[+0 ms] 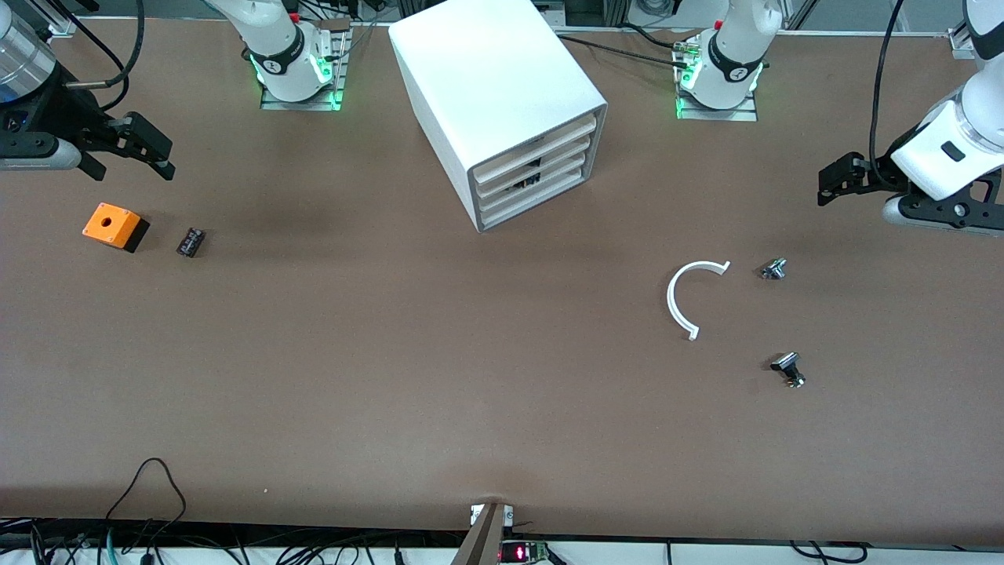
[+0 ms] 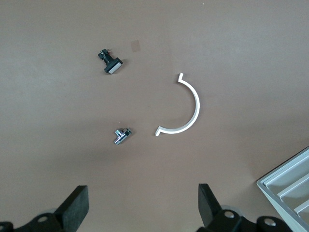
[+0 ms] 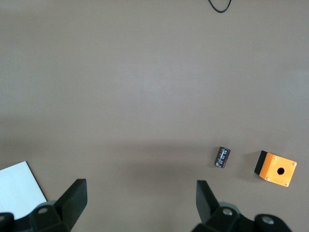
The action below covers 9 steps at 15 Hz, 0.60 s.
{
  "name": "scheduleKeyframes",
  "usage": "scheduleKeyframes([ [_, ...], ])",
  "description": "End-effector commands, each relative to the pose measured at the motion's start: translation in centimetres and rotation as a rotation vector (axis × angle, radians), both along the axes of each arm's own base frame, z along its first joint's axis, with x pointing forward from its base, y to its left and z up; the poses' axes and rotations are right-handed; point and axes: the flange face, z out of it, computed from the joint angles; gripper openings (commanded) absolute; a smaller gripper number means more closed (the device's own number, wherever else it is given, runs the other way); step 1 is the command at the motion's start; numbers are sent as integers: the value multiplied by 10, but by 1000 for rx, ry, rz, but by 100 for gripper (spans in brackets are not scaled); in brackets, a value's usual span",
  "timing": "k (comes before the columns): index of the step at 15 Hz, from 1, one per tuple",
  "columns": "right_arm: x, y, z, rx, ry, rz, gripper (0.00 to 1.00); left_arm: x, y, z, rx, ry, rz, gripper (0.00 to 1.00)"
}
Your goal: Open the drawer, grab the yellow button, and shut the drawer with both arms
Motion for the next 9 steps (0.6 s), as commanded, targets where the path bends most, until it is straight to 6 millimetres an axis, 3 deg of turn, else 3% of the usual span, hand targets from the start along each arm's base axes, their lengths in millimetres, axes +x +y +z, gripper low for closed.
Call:
scheduleKeyframes([
  [1,-2,-3,10,7,-8,5,100,-1,-1,4,4,1,4,100],
  [4,0,-17,10,26,-13,-16,100,-1,-1,4,6,1,5,100],
  [9,-2,-17,18,21,-33,56,100,-1,-1,4,6,1,4,100],
])
